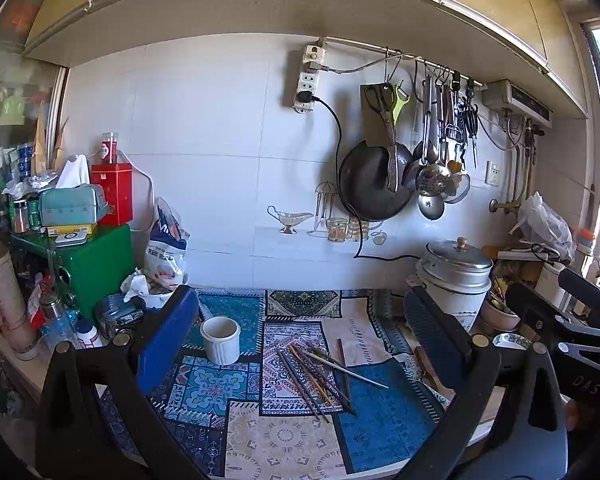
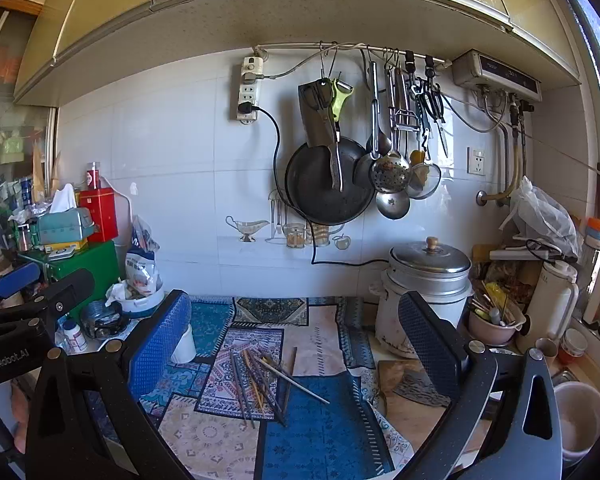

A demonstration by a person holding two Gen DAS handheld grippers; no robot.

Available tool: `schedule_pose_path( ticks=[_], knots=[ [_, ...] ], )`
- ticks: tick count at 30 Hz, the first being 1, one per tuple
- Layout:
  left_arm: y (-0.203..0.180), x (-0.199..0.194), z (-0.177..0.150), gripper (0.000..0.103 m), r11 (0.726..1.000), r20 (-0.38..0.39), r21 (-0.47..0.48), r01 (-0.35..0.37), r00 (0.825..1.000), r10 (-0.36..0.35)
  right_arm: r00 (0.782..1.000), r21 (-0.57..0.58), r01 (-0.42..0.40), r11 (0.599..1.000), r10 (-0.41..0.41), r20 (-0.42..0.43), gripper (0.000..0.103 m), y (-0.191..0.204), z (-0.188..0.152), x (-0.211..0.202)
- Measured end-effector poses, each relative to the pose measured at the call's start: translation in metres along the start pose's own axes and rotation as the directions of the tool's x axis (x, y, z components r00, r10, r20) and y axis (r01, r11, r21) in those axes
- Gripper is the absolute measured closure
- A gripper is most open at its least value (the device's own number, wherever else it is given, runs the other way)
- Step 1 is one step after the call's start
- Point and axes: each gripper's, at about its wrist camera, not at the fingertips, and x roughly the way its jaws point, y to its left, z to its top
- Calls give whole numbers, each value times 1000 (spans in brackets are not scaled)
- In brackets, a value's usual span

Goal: Organize utensils

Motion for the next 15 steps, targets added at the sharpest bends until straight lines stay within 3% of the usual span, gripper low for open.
schedule_pose_path(
  ticks=[15],
  knots=[
    [1,0,1,0,1000,-1,6,-20,1000,20,1000,8,-26,1000,26,5,0,-2,4,3]
  ],
)
